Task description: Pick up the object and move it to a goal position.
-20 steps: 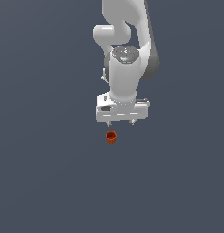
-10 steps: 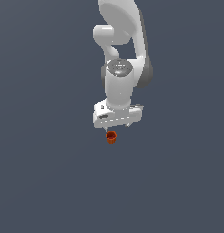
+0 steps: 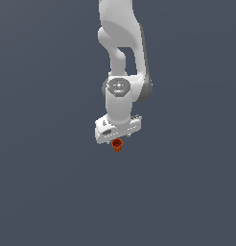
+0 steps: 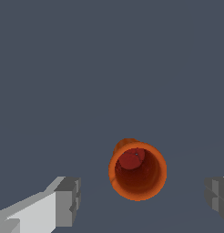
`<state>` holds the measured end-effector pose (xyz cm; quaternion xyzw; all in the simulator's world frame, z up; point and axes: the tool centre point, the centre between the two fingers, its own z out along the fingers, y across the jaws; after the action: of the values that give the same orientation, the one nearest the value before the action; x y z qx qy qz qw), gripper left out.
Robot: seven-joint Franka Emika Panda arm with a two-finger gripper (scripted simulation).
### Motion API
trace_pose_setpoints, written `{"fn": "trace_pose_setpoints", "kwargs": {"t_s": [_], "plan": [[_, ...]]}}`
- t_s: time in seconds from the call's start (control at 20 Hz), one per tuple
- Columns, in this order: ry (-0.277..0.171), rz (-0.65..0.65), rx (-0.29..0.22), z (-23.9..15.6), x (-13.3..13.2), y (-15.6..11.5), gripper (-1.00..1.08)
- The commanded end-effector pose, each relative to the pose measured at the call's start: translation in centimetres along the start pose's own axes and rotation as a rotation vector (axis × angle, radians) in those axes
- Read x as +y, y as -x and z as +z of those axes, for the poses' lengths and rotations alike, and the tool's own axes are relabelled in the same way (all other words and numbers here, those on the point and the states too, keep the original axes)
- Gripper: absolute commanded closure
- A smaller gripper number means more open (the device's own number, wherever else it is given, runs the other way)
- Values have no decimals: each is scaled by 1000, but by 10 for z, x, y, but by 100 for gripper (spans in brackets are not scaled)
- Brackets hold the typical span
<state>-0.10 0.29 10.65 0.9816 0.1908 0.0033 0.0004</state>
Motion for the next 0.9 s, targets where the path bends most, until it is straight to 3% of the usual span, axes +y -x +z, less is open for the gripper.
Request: {"fn": "trace_pose_setpoints", "kwargs": {"t_s": [0.0,0.85], "plan": [[-1,-33,-2,8,2,3,-92],[-2,-70,-6,42,4,7,-92]]}}
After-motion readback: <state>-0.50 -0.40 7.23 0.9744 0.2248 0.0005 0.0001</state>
